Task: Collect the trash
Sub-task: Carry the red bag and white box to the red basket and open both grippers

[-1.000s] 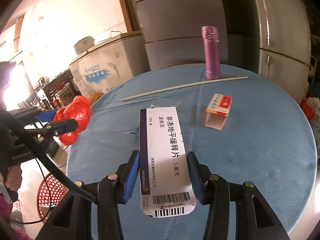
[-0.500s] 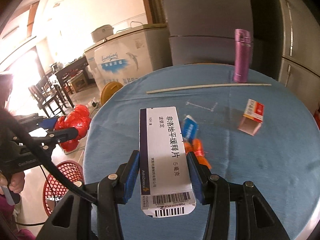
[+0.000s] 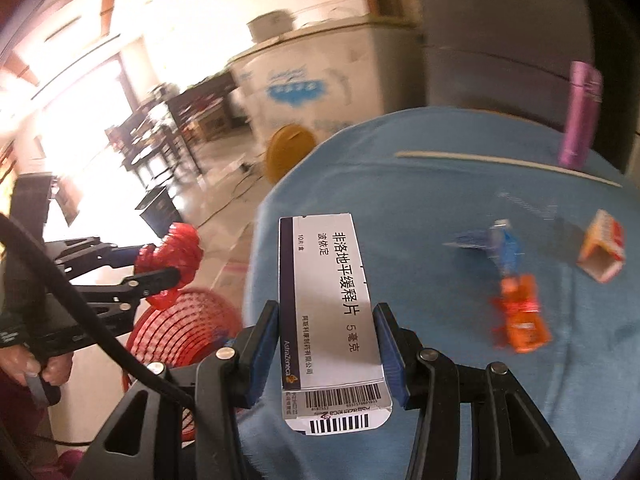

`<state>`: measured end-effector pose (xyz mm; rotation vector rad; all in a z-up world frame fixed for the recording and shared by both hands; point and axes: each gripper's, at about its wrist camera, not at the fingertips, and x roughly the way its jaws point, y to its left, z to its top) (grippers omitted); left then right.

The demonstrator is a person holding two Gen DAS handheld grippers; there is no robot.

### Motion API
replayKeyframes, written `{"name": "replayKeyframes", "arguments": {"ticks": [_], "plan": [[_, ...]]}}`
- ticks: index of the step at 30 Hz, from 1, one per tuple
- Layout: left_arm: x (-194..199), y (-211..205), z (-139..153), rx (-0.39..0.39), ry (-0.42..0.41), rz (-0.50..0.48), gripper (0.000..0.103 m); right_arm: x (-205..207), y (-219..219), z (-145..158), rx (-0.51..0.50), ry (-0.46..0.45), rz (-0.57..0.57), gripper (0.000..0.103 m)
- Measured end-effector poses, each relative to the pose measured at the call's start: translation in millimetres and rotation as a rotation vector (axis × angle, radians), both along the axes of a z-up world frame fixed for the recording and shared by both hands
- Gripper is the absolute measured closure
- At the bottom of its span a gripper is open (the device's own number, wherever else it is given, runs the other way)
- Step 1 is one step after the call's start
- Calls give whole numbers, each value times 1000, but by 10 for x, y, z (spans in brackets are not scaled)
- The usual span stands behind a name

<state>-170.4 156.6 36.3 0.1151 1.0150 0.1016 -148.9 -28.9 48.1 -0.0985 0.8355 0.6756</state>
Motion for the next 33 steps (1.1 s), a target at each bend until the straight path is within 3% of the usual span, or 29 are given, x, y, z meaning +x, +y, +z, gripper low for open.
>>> {"name": "replayKeyframes", "arguments": {"ticks": [9,14,21,26,33], "plan": [[-509,615,-496,-7,147,192,59,-260,807,-318,-40,85,234,53],[-617,770,-654,-16,192,247,59,-346,1127,-533,-75,141,309,52],[-607,826,-829,-47,235,241,58,-283,1295,-741,-47,287,346,50],[-591,851,-865,-51,246,246,56,-264,1346,-773,-26,285,347,46],[-549,842,-855,-66,253,244,54,-162,1174,-775,1,296,260,46]]}}
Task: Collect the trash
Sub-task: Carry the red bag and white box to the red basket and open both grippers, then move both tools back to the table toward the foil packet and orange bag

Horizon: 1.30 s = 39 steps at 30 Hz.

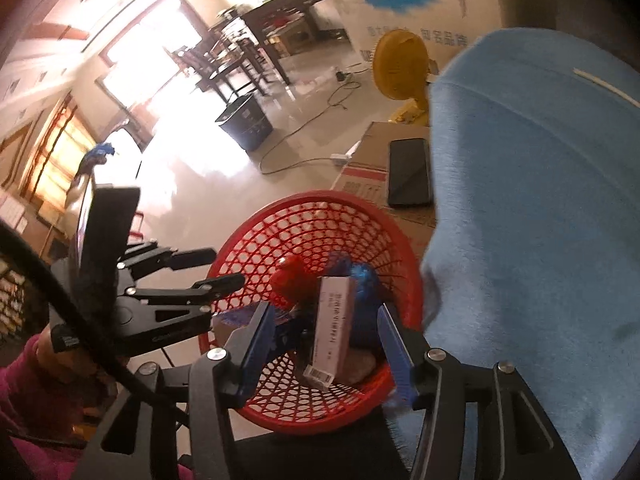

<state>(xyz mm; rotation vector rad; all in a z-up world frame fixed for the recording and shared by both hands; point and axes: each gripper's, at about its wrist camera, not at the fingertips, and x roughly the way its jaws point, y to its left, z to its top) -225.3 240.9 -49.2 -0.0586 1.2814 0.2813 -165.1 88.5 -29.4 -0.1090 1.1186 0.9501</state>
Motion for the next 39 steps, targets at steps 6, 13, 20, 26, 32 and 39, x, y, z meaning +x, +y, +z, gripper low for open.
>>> {"name": "replayKeyframes", "arguments": {"ticks": [6,13,20,26,32,39], "plan": [[63,-89,72,9,-22,-10,43,159,-289,85,40,-8,-91,46],[198,-348,195,4,-59,-58,43,275,-598,185,77,-27,-183,46],[422,-865,394,0,-117,-185,43,362,-1145,308,105,-63,-317,46],[506,-1245,479,11,-134,-274,43,396,-1695,344,123,-78,-442,46],[544,-1425,484,23,-120,-317,43,461,-2302,356,132,-92,-585,46],[702,-1595,579,17,-127,-357,43,646,-2751,297,119,-114,-698,46]]}}
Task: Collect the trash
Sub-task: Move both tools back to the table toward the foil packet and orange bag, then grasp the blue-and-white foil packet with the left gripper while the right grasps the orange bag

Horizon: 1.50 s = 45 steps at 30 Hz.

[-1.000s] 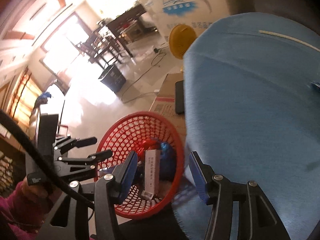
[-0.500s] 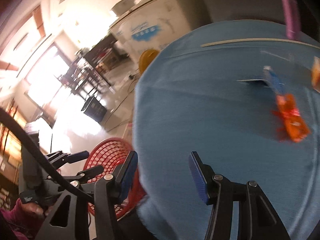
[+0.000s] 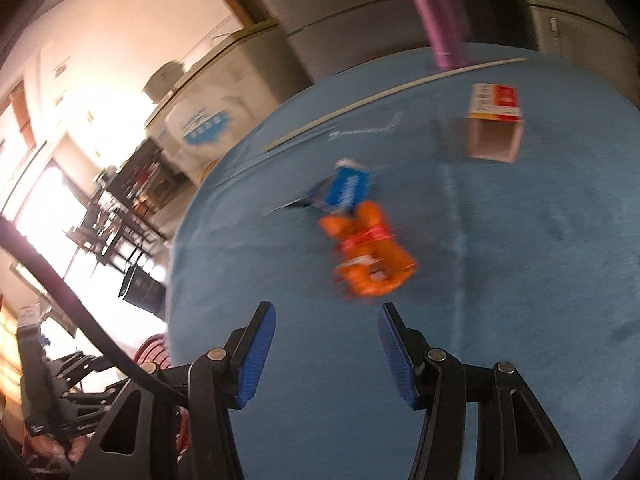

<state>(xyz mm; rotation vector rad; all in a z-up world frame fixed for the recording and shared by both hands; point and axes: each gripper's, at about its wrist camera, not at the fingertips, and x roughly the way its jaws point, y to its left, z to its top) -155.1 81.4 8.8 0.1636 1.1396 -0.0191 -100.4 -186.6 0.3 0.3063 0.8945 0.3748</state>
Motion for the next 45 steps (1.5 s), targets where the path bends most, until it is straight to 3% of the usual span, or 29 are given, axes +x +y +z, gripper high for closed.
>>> {"name": "replayKeyframes", "arguments": {"ticks": [14,20,30,34,39,45], "plan": [[743,-325,332,-161,-25,-77,43,481,134,-175,-147,-41,37,48],[1115,-456,343,-310,9,-95,43,524,146,-129,-163,-57,49,48],[1737,-656,84,-550,100,10,43,554,120,-185,-148,-67,61,56],[1947,-742,-32,-587,113,66,43,439,-54,-164,-125,-69,30,57],[2133,-851,-185,-564,137,115,43,299,-288,-124,-98,-62,-11,57],[1992,-953,-187,-590,151,119,40,251,-434,-115,-60,-59,-37,57]]}}
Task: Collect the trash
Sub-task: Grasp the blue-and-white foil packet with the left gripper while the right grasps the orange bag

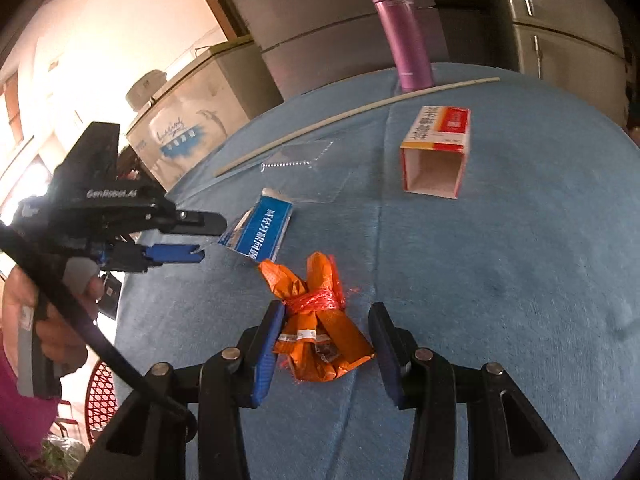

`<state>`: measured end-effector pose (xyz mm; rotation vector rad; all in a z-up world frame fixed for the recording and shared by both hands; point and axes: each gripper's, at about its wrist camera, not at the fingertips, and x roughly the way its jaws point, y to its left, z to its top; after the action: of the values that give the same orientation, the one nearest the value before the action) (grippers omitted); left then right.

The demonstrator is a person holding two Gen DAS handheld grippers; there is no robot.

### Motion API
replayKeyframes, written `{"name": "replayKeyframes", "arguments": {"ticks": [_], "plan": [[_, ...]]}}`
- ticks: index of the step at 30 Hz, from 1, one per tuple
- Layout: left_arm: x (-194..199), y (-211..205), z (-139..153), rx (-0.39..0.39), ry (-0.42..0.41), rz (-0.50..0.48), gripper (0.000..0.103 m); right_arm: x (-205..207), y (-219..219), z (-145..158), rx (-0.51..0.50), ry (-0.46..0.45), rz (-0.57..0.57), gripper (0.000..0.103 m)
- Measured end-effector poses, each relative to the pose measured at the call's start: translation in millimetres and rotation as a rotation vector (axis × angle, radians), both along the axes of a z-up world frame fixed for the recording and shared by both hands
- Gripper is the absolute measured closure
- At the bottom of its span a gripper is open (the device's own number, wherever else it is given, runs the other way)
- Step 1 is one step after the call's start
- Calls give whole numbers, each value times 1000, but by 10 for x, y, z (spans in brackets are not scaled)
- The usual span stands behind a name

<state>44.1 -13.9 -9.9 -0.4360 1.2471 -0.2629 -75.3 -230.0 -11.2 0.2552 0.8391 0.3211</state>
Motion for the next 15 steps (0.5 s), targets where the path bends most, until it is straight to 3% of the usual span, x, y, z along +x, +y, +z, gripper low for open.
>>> {"name": "replayKeyframes", "arguments": {"ticks": [4,13,14,15], "plan": [[113,6,-82,17,19,14,40,11,6,-43,6,9,2,57],[288,-41,-144,-116,5,71,41,25,9,-94,19,13,-10,57],[301,-35,-149,-128,0,83,42,25,14,-93,14,12,-9,57],[318,-29,-175,-152,4,87,55,22,18,-94,13,10,-10,57]]}}
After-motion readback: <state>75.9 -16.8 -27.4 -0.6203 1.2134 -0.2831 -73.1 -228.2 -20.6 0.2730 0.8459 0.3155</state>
